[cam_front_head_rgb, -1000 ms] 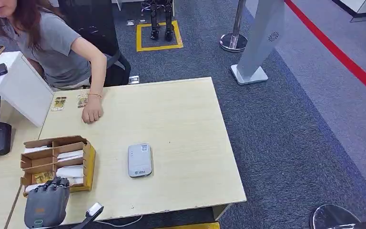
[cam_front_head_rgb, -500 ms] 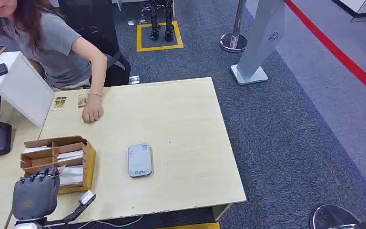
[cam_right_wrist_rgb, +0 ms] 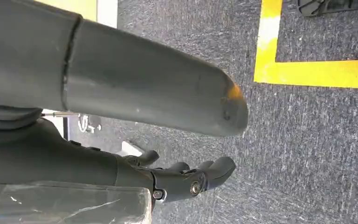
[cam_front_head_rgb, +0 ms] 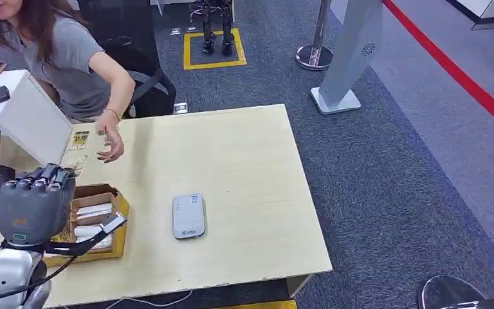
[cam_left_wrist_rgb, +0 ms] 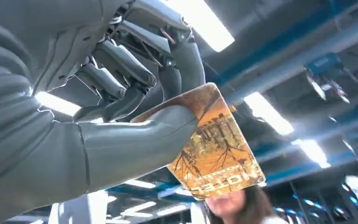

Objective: Pass the card to the sensor for recognition and then transmit it.

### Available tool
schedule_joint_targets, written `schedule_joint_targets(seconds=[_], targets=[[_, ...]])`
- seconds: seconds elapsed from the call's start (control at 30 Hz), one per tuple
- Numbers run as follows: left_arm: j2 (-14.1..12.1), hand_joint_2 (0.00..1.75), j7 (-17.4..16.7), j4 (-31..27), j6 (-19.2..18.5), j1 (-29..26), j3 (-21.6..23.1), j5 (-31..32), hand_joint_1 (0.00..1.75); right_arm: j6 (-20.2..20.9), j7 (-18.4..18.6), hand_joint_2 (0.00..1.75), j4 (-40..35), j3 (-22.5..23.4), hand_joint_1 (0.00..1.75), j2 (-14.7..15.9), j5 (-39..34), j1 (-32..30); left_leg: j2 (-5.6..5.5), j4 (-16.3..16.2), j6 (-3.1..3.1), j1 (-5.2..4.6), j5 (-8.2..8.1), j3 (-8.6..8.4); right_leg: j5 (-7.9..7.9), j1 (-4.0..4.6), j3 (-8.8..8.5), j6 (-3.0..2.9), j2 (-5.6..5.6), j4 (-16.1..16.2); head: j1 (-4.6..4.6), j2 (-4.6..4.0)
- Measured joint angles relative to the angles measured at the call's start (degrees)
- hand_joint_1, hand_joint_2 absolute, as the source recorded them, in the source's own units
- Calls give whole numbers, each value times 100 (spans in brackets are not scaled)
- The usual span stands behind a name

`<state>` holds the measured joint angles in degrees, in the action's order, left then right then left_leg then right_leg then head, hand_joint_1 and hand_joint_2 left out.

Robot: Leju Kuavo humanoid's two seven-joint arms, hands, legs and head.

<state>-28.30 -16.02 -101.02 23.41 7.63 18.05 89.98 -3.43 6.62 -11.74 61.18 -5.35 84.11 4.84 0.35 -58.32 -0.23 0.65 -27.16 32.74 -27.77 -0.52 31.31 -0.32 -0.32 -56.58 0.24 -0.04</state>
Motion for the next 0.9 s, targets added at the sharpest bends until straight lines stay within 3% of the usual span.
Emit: schedule_joint_targets(seconds=[0.2,0.4,0.6,0.9], targets=[[116,175,225,105,-109,537,-396,-28,175,15,-7,175,0,-89,0,-2,118,19,-1,0,-2,4,1,1,0,0,0,0,-2,-1,0,2],[96,175,435,925,-181,1047,-763,-140,175,81,7,175,0,-221,0,0,190,27,-1,0,-8,6,6,1,0,1,0,-1,0,-6,2,0],[98,175,435,1416,-85,1156,-900,-146,175,96,39,175,0,-308,0,0,216,35,-1,0,-8,4,5,1,0,1,1,-1,1,-5,0,2],[98,175,435,1600,-77,1161,-922,-138,175,96,42,175,0,-319,0,0,216,37,0,0,-8,4,5,3,0,1,2,-1,0,-4,0,0]])
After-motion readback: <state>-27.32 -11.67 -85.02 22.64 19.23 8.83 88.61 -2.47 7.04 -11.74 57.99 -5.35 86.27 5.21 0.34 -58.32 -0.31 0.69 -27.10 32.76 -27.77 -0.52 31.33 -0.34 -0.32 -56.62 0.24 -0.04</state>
